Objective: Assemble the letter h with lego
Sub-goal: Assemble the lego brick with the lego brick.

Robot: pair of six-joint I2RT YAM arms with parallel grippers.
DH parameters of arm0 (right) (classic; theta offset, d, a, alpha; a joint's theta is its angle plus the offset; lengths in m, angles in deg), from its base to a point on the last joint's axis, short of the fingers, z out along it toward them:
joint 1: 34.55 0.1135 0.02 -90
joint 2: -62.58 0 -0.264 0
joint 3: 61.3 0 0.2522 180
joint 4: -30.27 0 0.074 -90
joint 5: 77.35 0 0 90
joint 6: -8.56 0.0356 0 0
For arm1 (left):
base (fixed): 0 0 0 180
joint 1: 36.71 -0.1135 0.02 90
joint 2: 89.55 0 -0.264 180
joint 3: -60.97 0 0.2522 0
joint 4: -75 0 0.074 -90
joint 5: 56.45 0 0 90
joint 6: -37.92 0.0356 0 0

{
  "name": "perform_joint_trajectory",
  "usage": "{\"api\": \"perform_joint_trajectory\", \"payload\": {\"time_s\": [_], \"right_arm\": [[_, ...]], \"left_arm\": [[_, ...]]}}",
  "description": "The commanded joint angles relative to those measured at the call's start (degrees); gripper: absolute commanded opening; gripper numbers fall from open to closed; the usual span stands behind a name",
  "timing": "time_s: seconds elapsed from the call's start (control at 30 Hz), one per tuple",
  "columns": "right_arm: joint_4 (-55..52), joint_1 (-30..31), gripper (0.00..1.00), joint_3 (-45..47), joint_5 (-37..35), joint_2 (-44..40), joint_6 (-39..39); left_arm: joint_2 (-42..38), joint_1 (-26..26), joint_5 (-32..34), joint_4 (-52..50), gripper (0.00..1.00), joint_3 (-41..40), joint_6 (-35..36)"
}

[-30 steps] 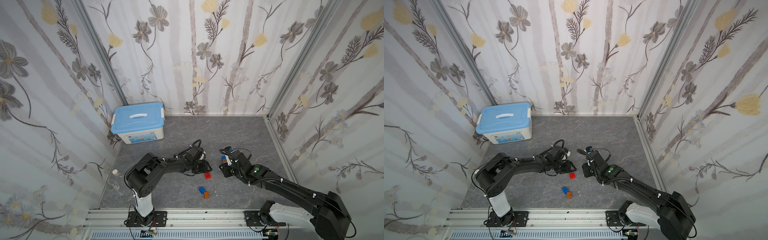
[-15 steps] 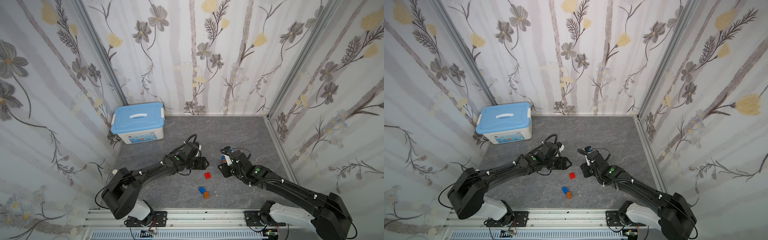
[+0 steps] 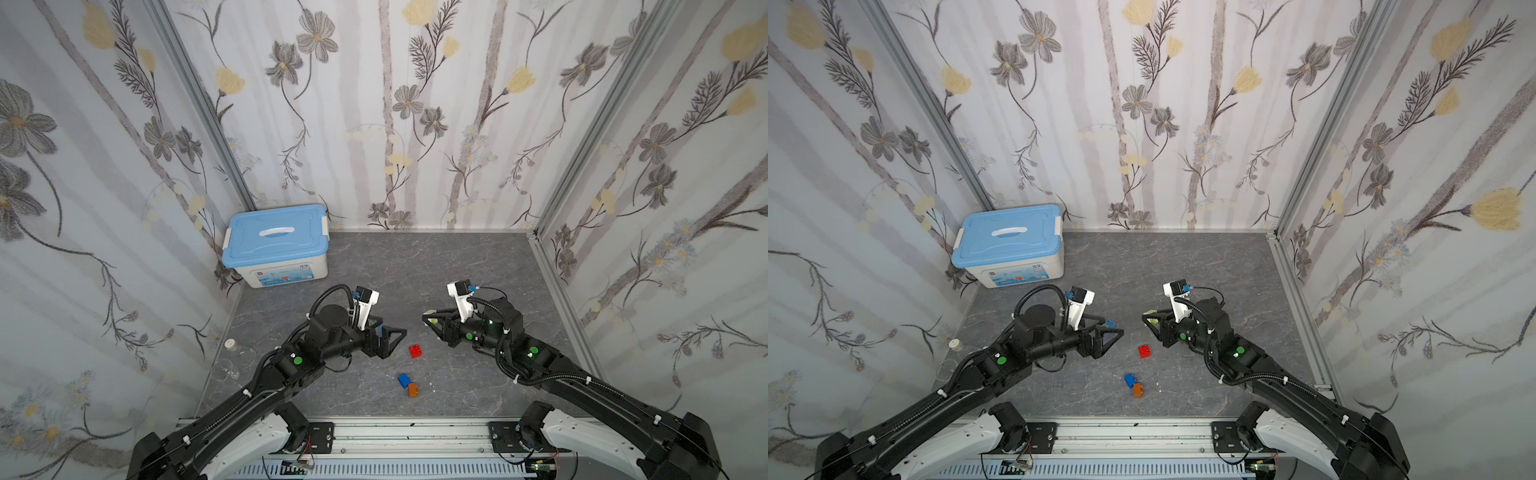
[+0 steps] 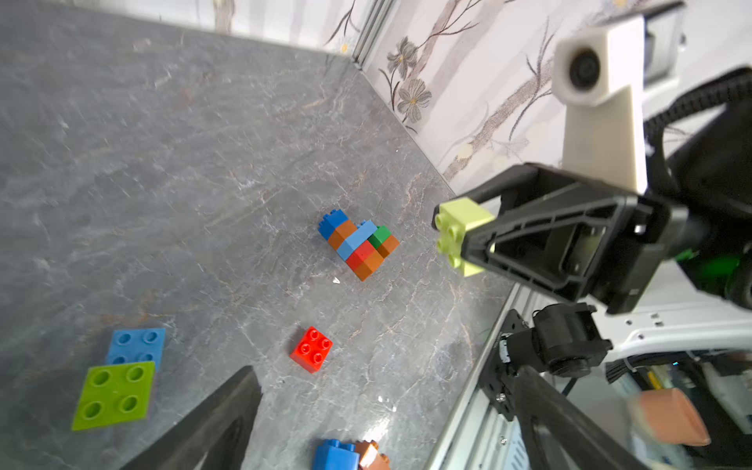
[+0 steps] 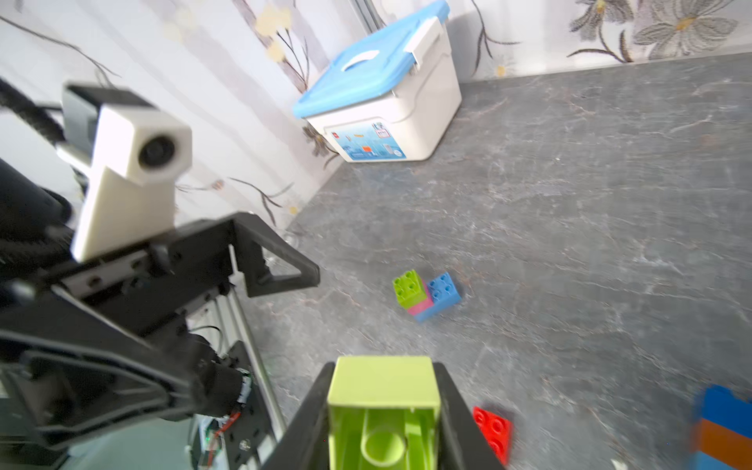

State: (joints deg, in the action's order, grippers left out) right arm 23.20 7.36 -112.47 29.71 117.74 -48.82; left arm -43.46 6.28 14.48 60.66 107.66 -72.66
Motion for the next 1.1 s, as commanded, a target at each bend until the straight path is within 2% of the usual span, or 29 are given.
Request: {"api": "perform_joint_trajectory", "payload": {"time_s": [0.0,0.07,0.2,0.3,0.4,0.53,0.6,0.7,0.8,1.07], "right_arm": [[5.09,-0.25,0.26,-2.90,7.71,1.86,9.17],[3.34,-0.24,0.26,-5.30,10.18,3.48,11.43],[1.14,0.11,0.25,-9.70,17.21,8.60,16.09],[-3.73,1.49,0.26,-14.17,22.59,12.70,16.26],[-6.68,3.60,0.26,-16.60,24.06,15.08,16.26],[-5.32,4.23,0.26,-17.61,24.88,15.99,17.74],[-5.43,4.23,0.26,-17.56,24.94,16.04,17.83],[-5.00,4.23,0.26,-17.22,25.31,16.47,18.13],[-3.97,4.31,0.26,-16.91,25.94,16.91,18.83],[-2.61,5.09,0.25,-17.59,27.60,17.98,20.08]], "left_arm": [[-3.58,0.33,2.49,8.73,1.00,-3.27,12.66],[-4.33,1.01,2.15,8.29,1.00,-3.82,19.09],[-4.07,4.06,6.55,7.48,1.00,-3.70,30.54],[-4.25,5.65,6.11,11.30,1.00,-4.92,35.20],[-3.69,6.92,3.59,15.65,0.96,-6.49,38.87],[-4.05,7.64,3.27,17.01,0.72,-6.51,40.41],[-5.68,7.66,4.37,18.03,0.65,-7.29,40.20],[-8.96,7.67,5.01,20.70,0.59,-9.56,40.42],[-11.15,7.69,4.82,18.86,0.53,-9.72,40.69],[-11.56,7.65,4.91,17.98,0.48,-9.45,40.97]]}}
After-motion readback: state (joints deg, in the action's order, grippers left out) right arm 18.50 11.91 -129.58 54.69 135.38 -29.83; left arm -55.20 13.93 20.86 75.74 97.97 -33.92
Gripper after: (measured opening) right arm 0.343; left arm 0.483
